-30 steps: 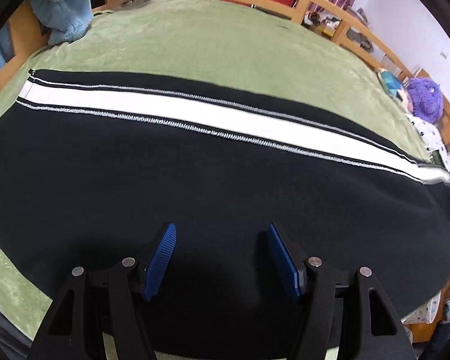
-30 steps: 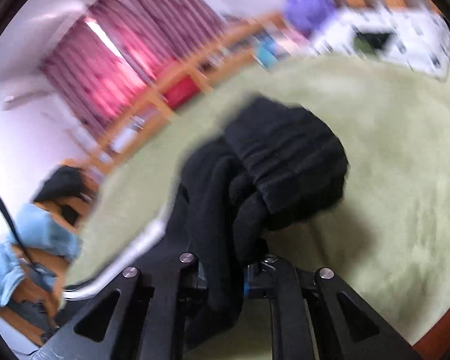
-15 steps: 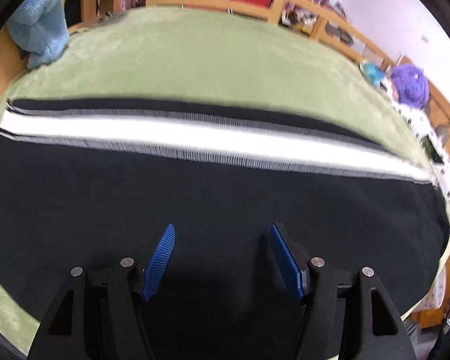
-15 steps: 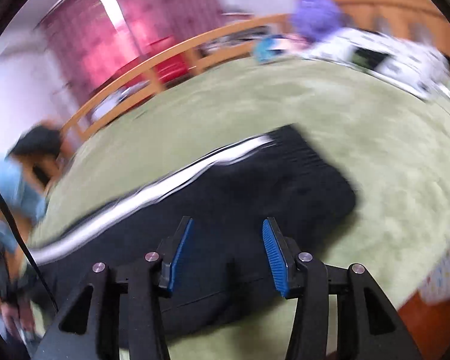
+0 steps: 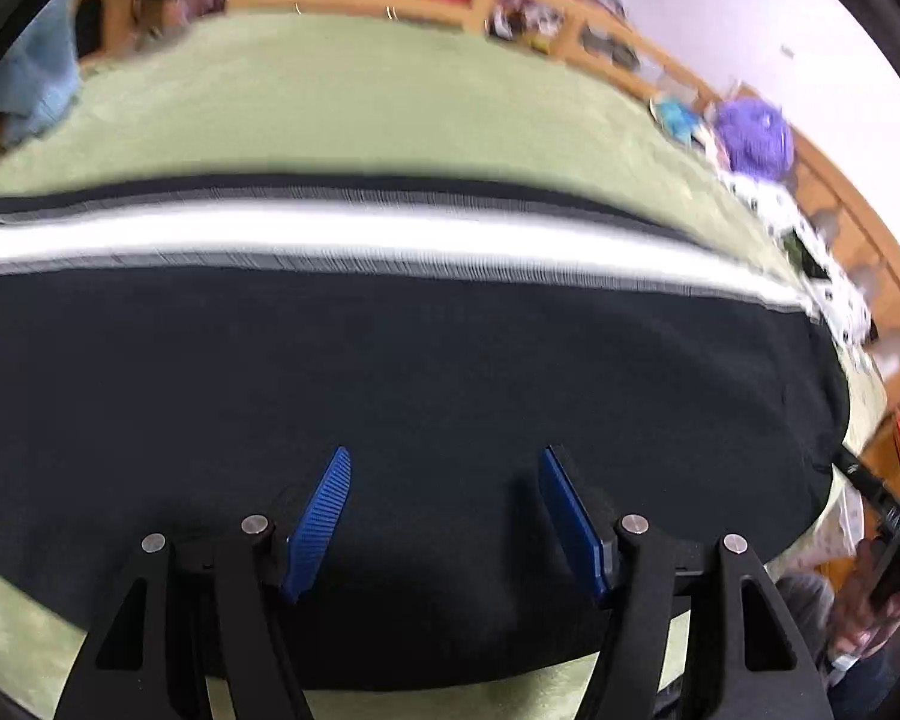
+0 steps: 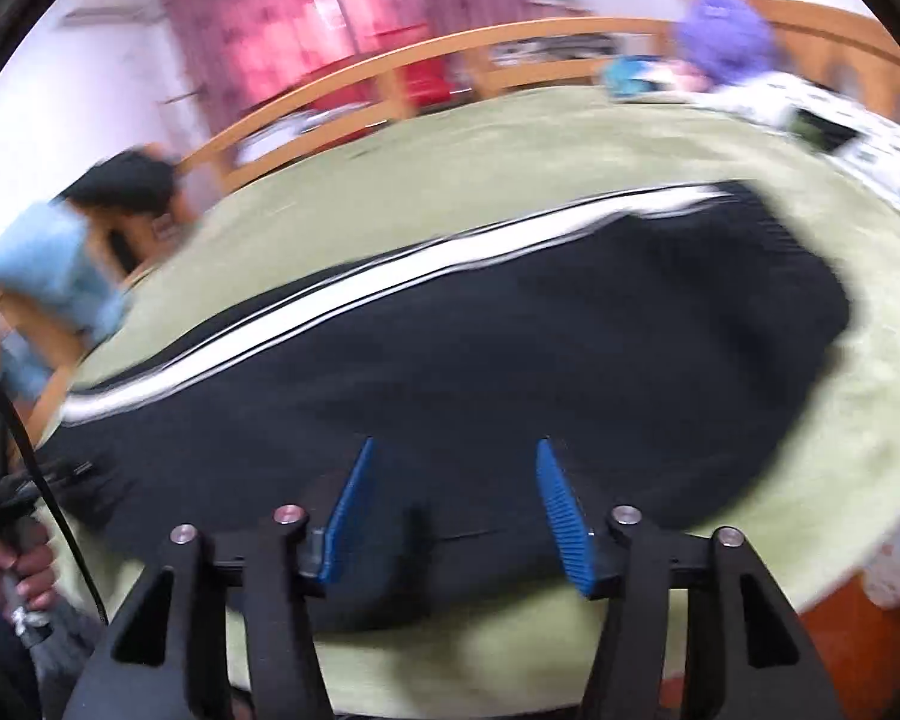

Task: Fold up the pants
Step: 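Open both tools and smooth the folded pants flat on the blanket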

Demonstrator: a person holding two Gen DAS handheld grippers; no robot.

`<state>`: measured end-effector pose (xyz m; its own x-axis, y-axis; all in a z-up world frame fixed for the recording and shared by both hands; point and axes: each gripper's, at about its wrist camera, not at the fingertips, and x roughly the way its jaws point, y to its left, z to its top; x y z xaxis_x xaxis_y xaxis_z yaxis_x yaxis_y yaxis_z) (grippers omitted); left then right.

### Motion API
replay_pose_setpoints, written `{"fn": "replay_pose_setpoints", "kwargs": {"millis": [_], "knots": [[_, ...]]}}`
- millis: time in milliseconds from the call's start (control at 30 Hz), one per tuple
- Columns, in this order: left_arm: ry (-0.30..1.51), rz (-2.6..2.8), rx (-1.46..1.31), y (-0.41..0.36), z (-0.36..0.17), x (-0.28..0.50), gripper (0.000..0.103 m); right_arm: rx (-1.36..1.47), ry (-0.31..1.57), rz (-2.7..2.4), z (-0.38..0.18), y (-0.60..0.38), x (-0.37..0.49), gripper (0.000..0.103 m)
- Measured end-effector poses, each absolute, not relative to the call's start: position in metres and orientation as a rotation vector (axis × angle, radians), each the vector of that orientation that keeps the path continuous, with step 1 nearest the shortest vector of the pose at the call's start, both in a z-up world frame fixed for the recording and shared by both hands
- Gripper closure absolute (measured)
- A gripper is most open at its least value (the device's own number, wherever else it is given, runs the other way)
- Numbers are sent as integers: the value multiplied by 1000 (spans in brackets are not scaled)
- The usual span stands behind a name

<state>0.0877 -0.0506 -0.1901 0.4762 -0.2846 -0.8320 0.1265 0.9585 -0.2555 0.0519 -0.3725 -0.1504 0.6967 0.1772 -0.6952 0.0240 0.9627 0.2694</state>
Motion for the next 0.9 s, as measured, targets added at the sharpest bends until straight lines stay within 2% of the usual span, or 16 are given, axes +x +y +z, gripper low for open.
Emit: {"fn": "replay_pose_setpoints", "kwargs": {"millis": [67,167,200,233,300,367,667,800,900], "knots": [[1013,-252,-150,-45,-192,86,40,176,853,100,-172,-333,59,47],[995,-164,-142,-18,-186,82,40,100,830,-5,-184,-307,52,44],[998,-145,-169,-2,-186,80,40,89,816,6,-178,-295,49,42],[995,-140,-203,14,-185,79,40,91,799,13,-172,-287,47,34],[983,-128,-248,42,-182,76,40,125,788,22,-166,-275,48,30],[961,-118,-278,67,-177,68,43,139,786,-26,-166,-272,53,30],[890,165,-372,186,-172,38,42,152,800,-23,-166,-240,43,33],[842,218,-490,225,-175,40,43,65,921,-16,-184,-215,58,37],[792,230,-512,247,-165,40,43,63,875,1,-170,-209,54,39]]}}
